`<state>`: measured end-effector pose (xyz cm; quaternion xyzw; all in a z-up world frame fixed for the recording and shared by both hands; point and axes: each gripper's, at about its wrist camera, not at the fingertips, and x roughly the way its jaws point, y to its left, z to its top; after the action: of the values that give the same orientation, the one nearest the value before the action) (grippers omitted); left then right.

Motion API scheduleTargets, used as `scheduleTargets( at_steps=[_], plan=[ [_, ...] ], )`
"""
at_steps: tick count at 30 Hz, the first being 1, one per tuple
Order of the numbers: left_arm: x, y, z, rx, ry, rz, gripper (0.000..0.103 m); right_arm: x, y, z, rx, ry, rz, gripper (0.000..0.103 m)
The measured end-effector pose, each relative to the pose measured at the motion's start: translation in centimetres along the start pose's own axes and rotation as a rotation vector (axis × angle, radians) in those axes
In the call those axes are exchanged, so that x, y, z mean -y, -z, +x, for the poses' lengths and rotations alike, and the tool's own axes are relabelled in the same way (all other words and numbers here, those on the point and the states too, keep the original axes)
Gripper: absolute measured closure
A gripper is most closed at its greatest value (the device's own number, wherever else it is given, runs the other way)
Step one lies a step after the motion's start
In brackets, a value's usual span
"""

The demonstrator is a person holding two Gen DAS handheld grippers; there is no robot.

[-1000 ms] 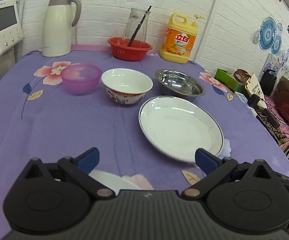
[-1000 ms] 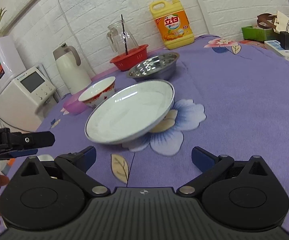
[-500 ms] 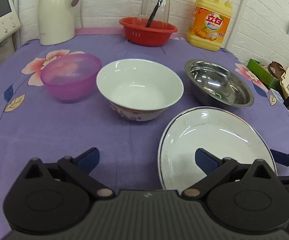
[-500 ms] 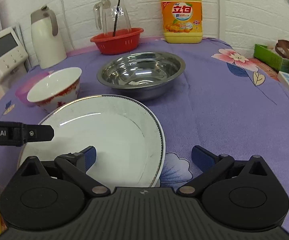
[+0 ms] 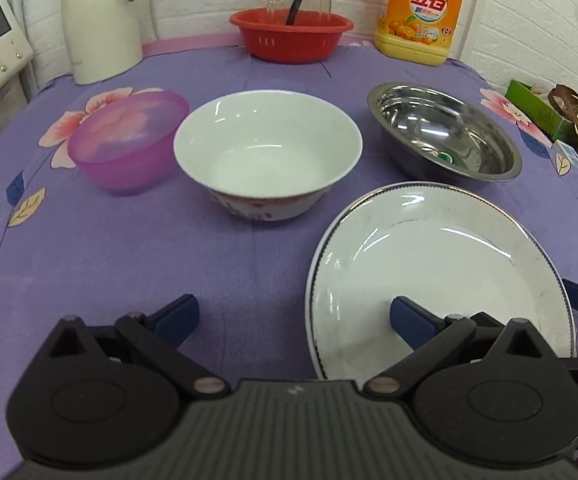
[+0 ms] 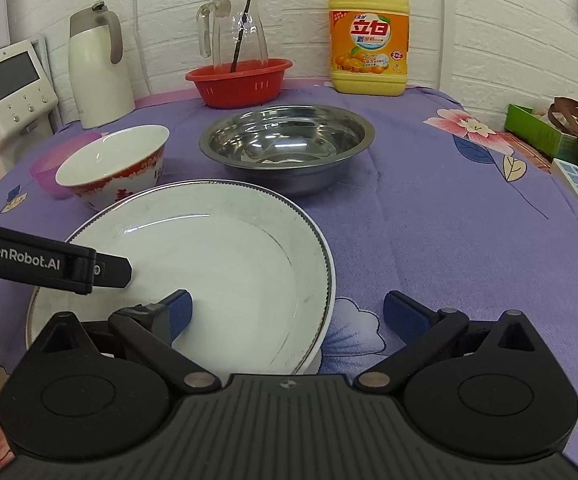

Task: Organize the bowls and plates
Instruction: 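Move the left gripper to the blue-rimmed white plate and grasp its rim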

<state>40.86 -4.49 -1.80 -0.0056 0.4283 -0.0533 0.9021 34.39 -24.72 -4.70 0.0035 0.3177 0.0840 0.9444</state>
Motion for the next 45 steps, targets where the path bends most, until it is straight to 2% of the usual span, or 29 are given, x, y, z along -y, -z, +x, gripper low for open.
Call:
scheduleTargets(
  at_steps=[7, 14, 28, 38, 41, 45],
  plan=[
    [0.4, -0.2, 0.1, -0.015, -0.012, -0.007, 0.001, -0.3, 0.3, -0.3, 0.000, -0.020, -0.015, 0.000],
    [1.8, 0.0, 0.1, -0.010, 0.004, 0.025, 0.001, -1.0, 0.5, -0.3, 0.003, -0.064, -0.043, 0.000],
    [2.0, 0.0, 0.1, -0.009, 0.031, 0.048, 0.001, -1.4, 0.4, 0.1, -0.005, -0.093, -0.069, 0.000],
    [2.2, -0.2, 0.3, -0.006, 0.061, 0.074, 0.003, -1.5, 0.1, 0.2, -0.022, -0.066, -0.049, 0.000],
    [2.2, -0.1, 0.1, -0.008, 0.100, 0.090, 0.003, -1.1, 0.5, 0.0, -0.007, -0.080, -0.050, 0.000],
    [3.0, 0.0, 0.1, 0.011, 0.093, 0.111, 0.010, -1.0, 0.5, 0.0, 0.000, -0.049, -0.037, 0.000]
  ],
)
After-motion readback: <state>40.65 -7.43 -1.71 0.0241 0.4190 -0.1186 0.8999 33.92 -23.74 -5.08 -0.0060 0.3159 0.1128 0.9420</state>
